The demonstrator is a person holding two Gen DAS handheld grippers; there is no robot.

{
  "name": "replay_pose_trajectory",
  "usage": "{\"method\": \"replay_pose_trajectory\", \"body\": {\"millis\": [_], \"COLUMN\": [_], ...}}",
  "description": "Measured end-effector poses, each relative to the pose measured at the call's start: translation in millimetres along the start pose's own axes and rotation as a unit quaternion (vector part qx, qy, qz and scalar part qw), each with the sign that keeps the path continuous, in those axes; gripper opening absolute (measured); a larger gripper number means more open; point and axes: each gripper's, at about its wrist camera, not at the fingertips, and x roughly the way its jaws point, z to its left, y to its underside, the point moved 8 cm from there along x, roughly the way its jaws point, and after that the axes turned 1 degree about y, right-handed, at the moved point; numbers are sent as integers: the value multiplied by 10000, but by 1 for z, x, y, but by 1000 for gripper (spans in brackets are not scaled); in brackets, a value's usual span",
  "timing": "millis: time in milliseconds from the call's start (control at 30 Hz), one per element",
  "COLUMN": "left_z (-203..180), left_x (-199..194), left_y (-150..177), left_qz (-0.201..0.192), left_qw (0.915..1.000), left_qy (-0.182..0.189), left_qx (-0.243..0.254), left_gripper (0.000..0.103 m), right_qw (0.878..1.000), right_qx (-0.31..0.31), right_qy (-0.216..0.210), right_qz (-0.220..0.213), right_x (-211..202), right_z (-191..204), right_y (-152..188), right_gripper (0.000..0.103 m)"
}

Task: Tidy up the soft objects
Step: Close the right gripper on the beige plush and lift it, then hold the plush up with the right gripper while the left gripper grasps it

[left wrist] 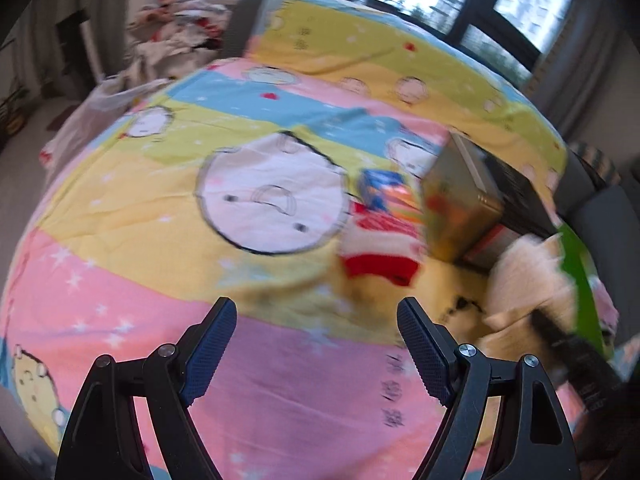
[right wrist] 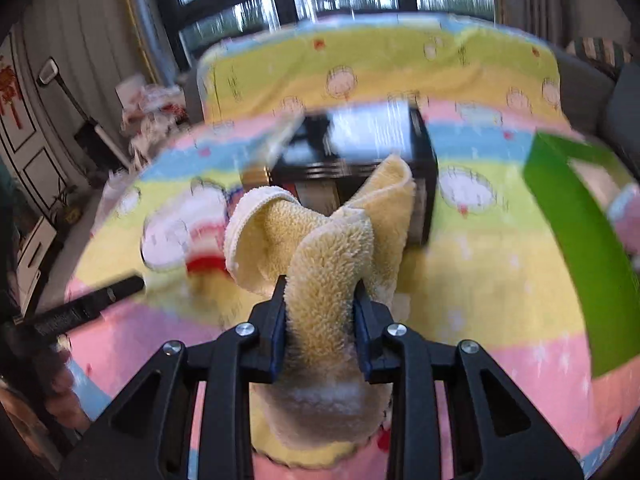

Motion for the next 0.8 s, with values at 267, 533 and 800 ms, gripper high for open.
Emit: {"method": "replay_pose_trajectory", "body": {"millis": [267, 533, 800], "left_z": [-57, -105, -148], "left_x": [0, -2, 21], "left_y": [23, 46, 80], "left_qz": [293, 610, 1159], "left_qw": [9947, 9784, 9630], "left_qy": [787, 1601, 1917], "left_qx": [590, 1156, 1499], "left_gripper": [83, 83, 83], "right_qw": [9941, 9899, 9785], "right_qx": [423, 1022, 1217], "right_qy": [-620, -849, -1411], "right_qz": [787, 487, 887], "right_x": [-6, -48, -17], "right_z": [-11, -34, -30], "right_y": [35, 29, 38], "right_gripper": [68, 86, 85]}}
